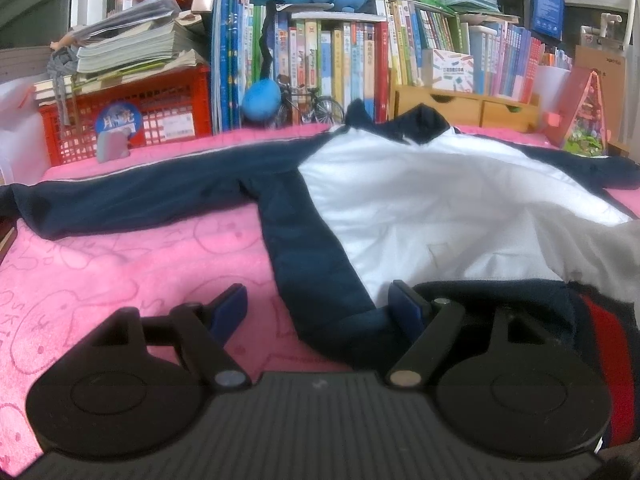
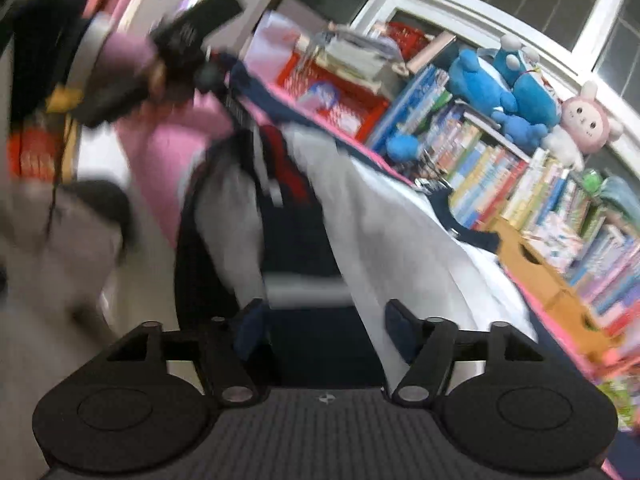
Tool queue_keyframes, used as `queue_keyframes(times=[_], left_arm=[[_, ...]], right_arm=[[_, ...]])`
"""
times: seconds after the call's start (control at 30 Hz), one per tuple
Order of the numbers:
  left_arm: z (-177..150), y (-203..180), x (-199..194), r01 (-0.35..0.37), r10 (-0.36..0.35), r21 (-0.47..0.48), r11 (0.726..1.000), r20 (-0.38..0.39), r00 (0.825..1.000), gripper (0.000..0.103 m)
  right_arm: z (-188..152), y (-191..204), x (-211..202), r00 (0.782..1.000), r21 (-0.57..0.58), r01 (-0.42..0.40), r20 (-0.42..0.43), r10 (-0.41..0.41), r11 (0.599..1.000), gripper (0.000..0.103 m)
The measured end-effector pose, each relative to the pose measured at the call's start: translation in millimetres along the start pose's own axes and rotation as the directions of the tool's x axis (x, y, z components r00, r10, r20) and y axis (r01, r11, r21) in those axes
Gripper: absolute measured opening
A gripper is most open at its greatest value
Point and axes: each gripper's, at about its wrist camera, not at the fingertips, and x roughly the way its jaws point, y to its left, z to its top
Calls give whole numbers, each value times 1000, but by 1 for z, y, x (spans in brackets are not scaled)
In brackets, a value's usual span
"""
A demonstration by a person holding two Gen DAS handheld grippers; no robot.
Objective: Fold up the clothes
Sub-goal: 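Press the folded side flat onto the jacket body with the right tool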
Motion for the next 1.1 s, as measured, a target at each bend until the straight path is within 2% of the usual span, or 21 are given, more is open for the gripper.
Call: queue_keyframes(times=[0.07,0.13,0.23,0.37,0.43,0.5,0.67,0.77,0.83,0.93,1.0,1.03,1.1], left_arm=[[-1,0,0,-1,1,-3,1000,2,1000,79],[0,0,0,-3,3,0,1000,-2,1000,79],[0,1,0,-2,2,3,1000,-4,1000,79],[-1,1,0,-9,9,-4,1000,2,1000,79],[-1,0,-1,-15,15,-4,1000,0,1000,79],[0,-2,-2,-18,18,2,1000,-6,1000,79],[0,0,-1,-12,12,0,1000,-12,1000,79],[0,-1,-1,-14,14,-3,1000,-13,1000,79],[0,-1,-1,-14,14,-2,1000,-16,1000,79],[1,-2,-2,-15,15,4,1000,-19,1000,79],[3,-7,-8,-34,34,48,998,-16,999,78],[4,-9,-11,-45,46,75,996,-14,999,73],[7,-14,-32,-56,52,113,992,40,998,66]], right_arm=[[-12,6,-3,998,-65,55,-24,-57,996,78],[-13,6,-5,995,-59,98,-9,-99,993,75],[-6,-6,-16,986,33,164,36,-165,986,75],[-3,-27,-21,958,178,269,52,-282,947,75],[-3,-36,-16,959,257,262,38,-281,930,75],[-3,-36,-9,970,278,225,30,-243,934,69],[-6,-11,4,988,195,145,31,-154,970,66],[-4,-7,8,982,181,171,47,-182,969,61],[-1,-13,8,973,190,211,58,-225,959,53],[2,-26,-3,954,240,258,88,-285,936,52],[3,-33,-11,948,266,265,105,-302,927,52],[3,-36,-13,949,282,256,110,-296,925,52],[4,-42,-17,951,312,237,119,-285,920,52]])
